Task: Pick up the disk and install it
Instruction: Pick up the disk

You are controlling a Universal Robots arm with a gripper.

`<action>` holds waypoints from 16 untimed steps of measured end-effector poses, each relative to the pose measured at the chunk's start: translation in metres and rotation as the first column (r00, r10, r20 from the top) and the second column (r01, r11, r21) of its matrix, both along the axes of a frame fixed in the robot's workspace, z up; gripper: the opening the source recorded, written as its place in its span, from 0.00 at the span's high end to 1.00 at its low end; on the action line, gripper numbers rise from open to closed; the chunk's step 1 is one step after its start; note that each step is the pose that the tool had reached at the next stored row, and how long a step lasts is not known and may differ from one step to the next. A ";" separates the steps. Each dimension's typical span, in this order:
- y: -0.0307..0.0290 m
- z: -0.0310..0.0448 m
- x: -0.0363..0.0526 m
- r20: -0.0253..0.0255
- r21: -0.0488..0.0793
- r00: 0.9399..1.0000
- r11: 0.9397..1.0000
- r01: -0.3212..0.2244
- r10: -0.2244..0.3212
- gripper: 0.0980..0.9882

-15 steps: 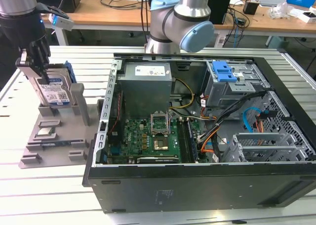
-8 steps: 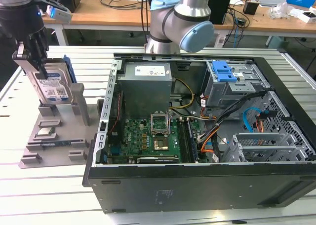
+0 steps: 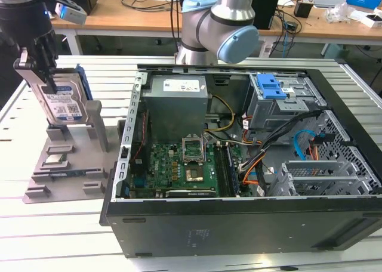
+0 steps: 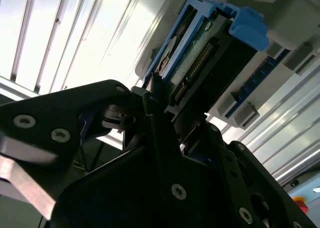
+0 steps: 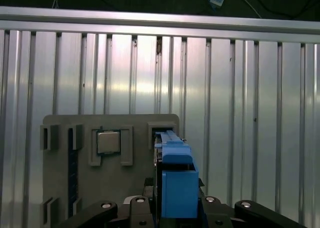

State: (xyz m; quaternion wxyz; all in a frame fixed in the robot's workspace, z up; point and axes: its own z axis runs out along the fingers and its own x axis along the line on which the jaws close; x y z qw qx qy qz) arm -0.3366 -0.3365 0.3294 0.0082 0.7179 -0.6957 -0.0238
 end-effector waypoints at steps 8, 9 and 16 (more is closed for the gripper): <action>0.0004 0.0058 0.0000 0.000 0.000 1.000 1.000 0.000 0.000 0.70; 0.0005 0.0071 0.0000 0.000 0.000 1.000 1.000 0.000 0.000 0.70; 0.0018 0.0203 0.0000 0.000 0.000 1.000 1.000 0.000 0.000 0.70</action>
